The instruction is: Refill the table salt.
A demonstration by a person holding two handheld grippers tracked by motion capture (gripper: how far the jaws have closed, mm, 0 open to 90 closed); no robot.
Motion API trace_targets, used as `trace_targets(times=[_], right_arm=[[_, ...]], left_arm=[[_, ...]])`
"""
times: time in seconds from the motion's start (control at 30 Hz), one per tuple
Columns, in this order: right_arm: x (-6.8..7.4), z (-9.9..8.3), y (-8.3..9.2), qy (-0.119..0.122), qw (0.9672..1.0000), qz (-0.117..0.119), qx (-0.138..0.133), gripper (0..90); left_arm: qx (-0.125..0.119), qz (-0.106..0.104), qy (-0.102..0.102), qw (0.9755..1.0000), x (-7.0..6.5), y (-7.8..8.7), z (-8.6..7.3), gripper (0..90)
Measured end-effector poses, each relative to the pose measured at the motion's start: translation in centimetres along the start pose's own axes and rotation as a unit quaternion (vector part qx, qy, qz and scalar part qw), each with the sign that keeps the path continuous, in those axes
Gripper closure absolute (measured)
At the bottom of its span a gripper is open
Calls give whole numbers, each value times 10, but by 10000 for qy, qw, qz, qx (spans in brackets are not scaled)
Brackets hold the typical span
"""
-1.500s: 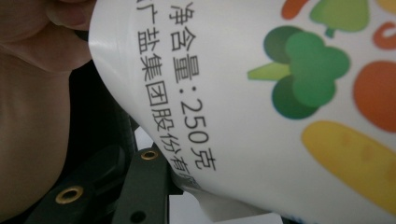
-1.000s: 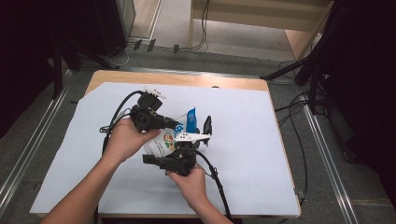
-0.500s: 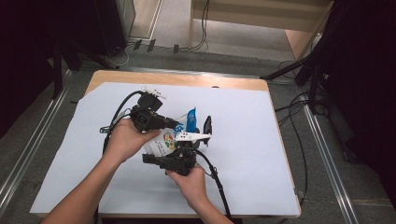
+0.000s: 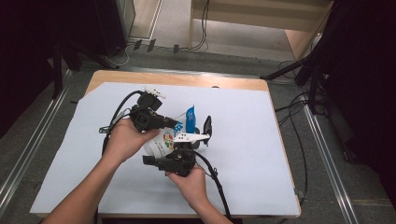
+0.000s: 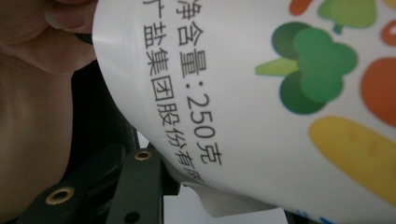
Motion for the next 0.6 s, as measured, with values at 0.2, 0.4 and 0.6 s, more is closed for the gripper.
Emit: trace_targets(times=[0.2,0.4,0.6], right_arm=[[0,0,1,-47,10000,37,-23,668],[1,1,2,-137,9997,155,-101,681],[0,1,3,-196,9993,266,-154,686]], left_arm=[[5,-11,7,10000,0,0,0,900],[10,-67,4,10000,-1,-1,1,900],[32,-115,0,9999,-1,-1,1,888]])
Point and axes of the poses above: each handheld gripper's, and its own axes: y roughly backward along the jaws, z roughly out of its top, x roughly to its left, the point moved 2 cm from there along -y, roughly forward along the jaws, and after that the axes turned 1 degree about y, right-handed, at the moved point
